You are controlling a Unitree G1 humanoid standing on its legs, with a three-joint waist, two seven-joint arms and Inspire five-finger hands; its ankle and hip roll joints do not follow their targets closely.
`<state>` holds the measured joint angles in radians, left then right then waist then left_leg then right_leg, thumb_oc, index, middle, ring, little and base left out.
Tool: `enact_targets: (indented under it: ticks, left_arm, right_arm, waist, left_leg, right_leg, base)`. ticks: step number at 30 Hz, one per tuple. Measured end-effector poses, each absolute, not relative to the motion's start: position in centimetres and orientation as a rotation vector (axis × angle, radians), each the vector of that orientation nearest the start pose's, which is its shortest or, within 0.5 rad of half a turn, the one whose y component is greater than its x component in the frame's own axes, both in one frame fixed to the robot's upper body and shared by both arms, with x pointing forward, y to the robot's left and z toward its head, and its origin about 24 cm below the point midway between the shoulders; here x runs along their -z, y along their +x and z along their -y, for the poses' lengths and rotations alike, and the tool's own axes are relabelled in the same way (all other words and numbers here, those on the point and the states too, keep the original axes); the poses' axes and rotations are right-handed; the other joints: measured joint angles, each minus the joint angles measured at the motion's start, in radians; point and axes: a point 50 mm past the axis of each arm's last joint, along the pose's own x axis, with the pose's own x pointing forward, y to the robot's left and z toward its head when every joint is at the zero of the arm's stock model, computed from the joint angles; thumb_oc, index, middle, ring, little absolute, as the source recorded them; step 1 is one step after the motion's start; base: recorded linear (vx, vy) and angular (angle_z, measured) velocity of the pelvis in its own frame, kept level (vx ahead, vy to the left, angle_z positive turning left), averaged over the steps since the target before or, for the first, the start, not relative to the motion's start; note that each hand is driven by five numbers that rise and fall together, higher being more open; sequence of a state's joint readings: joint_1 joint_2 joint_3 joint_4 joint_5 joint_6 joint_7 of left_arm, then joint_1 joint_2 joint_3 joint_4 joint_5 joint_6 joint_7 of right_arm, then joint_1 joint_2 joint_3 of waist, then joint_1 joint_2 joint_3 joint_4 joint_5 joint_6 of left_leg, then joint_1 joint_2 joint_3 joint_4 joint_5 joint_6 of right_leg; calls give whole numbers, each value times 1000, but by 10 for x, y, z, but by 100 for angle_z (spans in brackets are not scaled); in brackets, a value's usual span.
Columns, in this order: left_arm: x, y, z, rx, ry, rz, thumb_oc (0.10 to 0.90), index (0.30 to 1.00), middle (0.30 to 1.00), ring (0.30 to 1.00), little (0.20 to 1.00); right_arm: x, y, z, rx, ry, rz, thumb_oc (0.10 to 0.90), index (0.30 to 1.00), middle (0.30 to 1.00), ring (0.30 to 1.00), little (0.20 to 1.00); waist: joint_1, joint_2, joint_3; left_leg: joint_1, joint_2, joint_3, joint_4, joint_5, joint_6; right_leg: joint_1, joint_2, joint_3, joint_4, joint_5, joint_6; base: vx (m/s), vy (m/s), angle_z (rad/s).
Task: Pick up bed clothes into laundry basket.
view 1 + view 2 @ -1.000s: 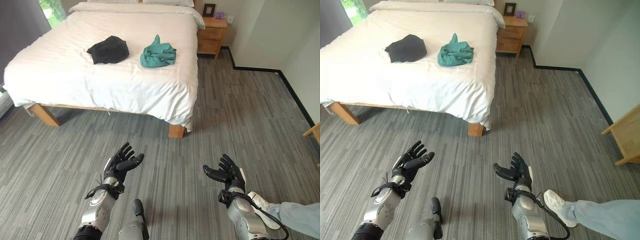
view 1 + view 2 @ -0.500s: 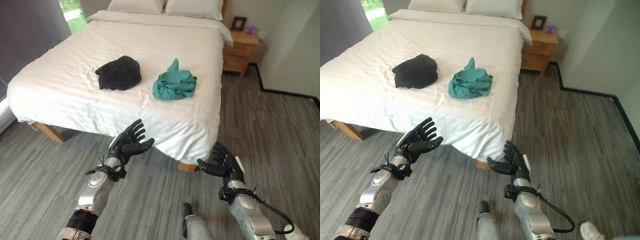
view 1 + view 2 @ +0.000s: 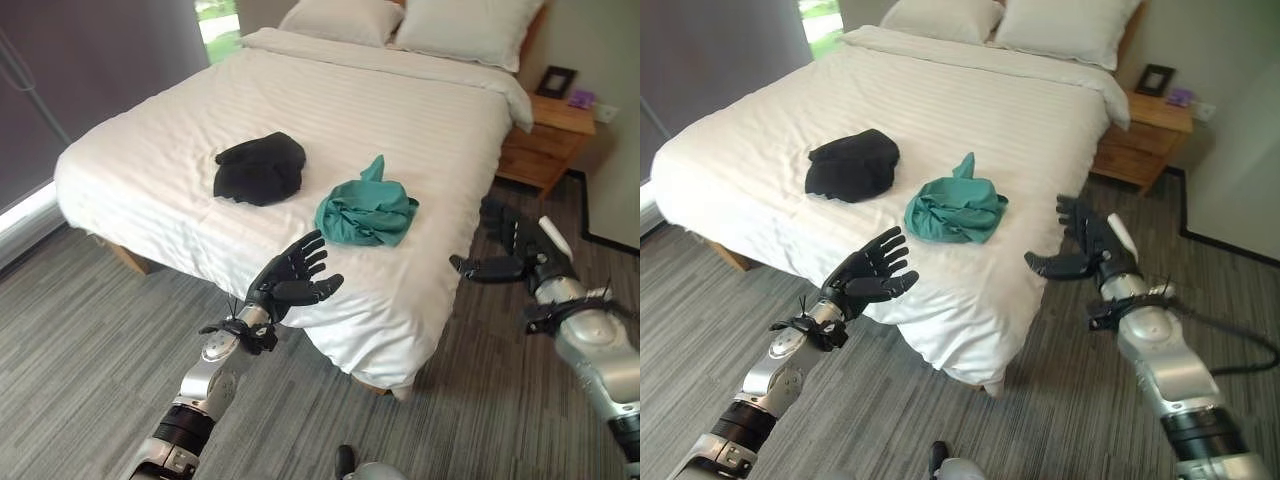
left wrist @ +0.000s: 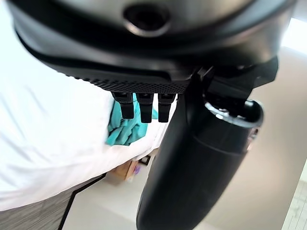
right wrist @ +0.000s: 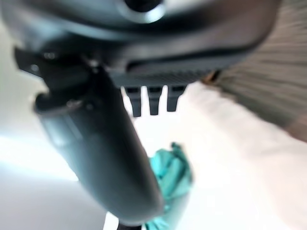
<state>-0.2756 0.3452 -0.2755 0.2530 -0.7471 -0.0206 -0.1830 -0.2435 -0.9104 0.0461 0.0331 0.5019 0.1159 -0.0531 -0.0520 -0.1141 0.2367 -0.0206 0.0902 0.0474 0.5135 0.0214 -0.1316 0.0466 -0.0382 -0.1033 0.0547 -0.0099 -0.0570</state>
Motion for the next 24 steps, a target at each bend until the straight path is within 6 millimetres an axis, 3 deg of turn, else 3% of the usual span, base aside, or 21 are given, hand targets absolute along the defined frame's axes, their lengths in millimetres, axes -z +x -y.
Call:
enact_targets:
  ticks: [1,2,4,8,11,12,13,14,16,17,20,21,22,23,24]
  left_arm:
    - [-55,297,-143,412,-342,-60,800,900,900,900,900]
    - [-56,295,-141,436,-336,-63,800,900,900,900,900]
    - [-51,291,-135,474,-319,-97,800,900,900,900,900]
    - [-47,286,-134,512,-295,-136,800,900,900,900,900]
    - [-50,283,-126,562,-318,-131,800,900,900,900,900]
    - [-50,282,-122,579,-338,-136,800,900,900,900,900]
    - [-49,279,-113,610,-357,-150,800,900,900,900,900]
    - [-49,277,-107,651,-350,-159,800,900,900,900,900]
    - [-50,274,-100,683,-366,-162,800,900,900,900,900]
    - [-51,274,-94,699,-383,-160,800,900,900,900,900]
    - [-55,275,-87,717,-398,-146,800,900,900,900,900]
    - [-56,276,-87,717,-395,-145,800,900,900,900,900]
    - [-53,276,-89,712,-388,-154,800,900,900,900,900]
    - [-51,276,-87,714,-394,-166,800,900,900,900,900]
    - [-50,274,-84,728,-393,-175,800,900,900,900,900]
  right_arm:
    - [-176,293,288,23,-455,99,800,900,900,900,900]
    - [-189,299,289,3,-511,105,800,900,900,900,900]
    - [-198,319,291,3,-561,74,800,900,900,900,900]
    - [-202,343,283,-38,-712,-2,800,900,900,900,900]
    - [-203,348,290,-26,-757,-46,800,900,900,900,900]
    - [-203,354,291,-10,-767,-66,800,900,900,900,900]
    - [-204,355,293,-1,-820,-91,800,900,900,900,900]
    - [-198,355,295,-6,-854,-129,800,900,900,900,900]
    - [-196,355,295,-20,-900,-148,800,900,900,900,900]
    - [-198,355,296,-24,-917,-148,800,900,900,900,900]
    - [-197,354,298,-26,-938,-164,800,900,900,900,900]
    - [-197,355,299,-25,-938,-166,800,900,900,900,900]
    - [-195,354,301,-22,-937,-176,800,900,900,900,900]
    - [-193,354,304,-15,-936,-188,800,900,900,900,900]
    - [-192,353,308,-7,-940,-208,800,900,900,900,900]
  waist:
    - [7,-6,3]
    - [13,-15,8]
    - [28,-5,3]
    - [34,23,-4]
    - [29,52,-19]
    - [19,83,-9]
    - [6,143,-4]
    - [-20,145,-1]
    - [-39,141,4]
    - [-54,139,4]
    - [-69,127,13]
    - [-65,127,14]
    - [-74,125,16]
    - [-69,131,14]
    - [-55,130,14]
  left_leg:
    - [-27,22,89,-82,-13,19]
    - [-40,13,132,-235,-12,27]
    - [-46,14,122,-441,19,31]
    - [-55,-2,111,-498,66,50]
    - [10,-57,117,-555,90,103]
    - [48,-61,122,-577,79,156]
    - [88,-34,131,-601,107,178]
    - [111,-41,115,-601,97,180]
    - [126,-65,71,-601,73,207]
    - [129,-89,50,-601,62,220]
    - [140,-121,3,-601,38,222]
    - [137,-115,-25,-601,23,214]
    - [139,-108,-54,-601,24,196]
    - [140,-96,-55,-602,25,195]
    - [152,-81,-57,-602,35,177]
  right_leg:
    - [27,2,-5,-57,4,2]
    - [38,6,-5,-94,21,22]
    - [57,40,2,-123,37,8]
    - [92,82,24,-143,30,-8]
    - [112,84,24,-137,8,25]
    - [94,94,27,-51,-24,66]
    - [33,118,20,116,-75,118]
    - [-43,99,27,307,-133,153]
    - [-170,65,61,538,-182,159]
    - [-200,35,99,539,-184,161]
    - [-225,-12,194,349,-153,150]
    - [-220,1,231,236,-120,133]
    - [-173,6,240,138,-23,142]
    - [-138,12,232,87,-3,143]
    - [-93,21,220,22,35,122]
  base:
    - [263,42,32]
    - [294,74,20]
    - [293,98,-12]
    - [236,154,-32]
    - [247,250,-24]
    - [184,228,-13]
    - [126,130,14]
    - [91,88,26]
    - [142,68,42]
    - [240,66,59]
    - [237,-17,54]
    - [182,-38,59]
    - [175,-40,59]
    - [176,-49,51]
    - [141,-77,21]
